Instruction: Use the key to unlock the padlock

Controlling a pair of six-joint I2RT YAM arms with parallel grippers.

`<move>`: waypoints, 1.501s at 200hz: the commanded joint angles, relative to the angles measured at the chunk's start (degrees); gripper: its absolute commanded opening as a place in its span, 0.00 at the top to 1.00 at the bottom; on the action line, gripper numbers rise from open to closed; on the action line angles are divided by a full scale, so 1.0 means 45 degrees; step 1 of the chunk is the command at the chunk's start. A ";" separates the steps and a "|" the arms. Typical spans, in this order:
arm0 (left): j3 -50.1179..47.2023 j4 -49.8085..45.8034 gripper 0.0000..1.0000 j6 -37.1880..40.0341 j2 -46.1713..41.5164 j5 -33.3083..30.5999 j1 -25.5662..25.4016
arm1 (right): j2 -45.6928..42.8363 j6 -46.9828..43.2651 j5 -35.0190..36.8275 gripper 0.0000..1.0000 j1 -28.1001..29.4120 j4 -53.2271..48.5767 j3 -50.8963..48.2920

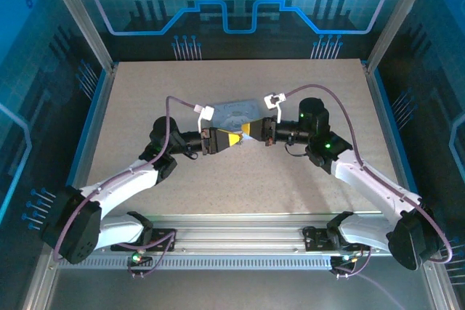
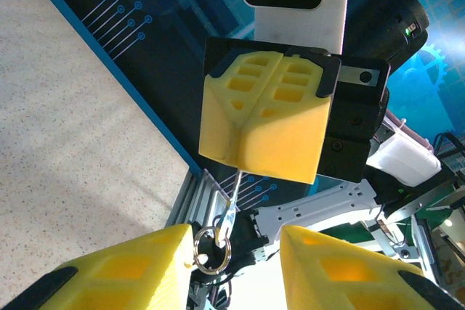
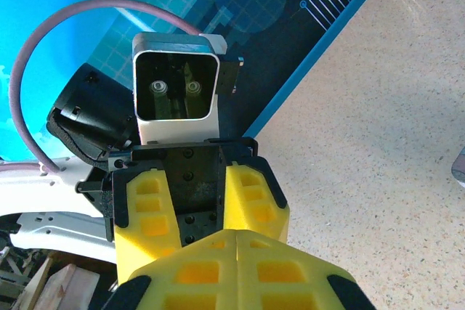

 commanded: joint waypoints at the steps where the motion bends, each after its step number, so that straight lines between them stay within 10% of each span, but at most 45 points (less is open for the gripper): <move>1: -0.0001 -0.0123 0.63 0.0289 -0.0139 -0.0251 -0.0079 | -0.0125 0.0071 0.0079 1.00 0.0208 0.0450 -0.0091; 300: -0.0272 -0.0151 1.00 0.0382 -0.0478 -0.0246 -0.0076 | 0.0056 0.0212 0.0648 1.00 0.0424 0.0478 -0.0198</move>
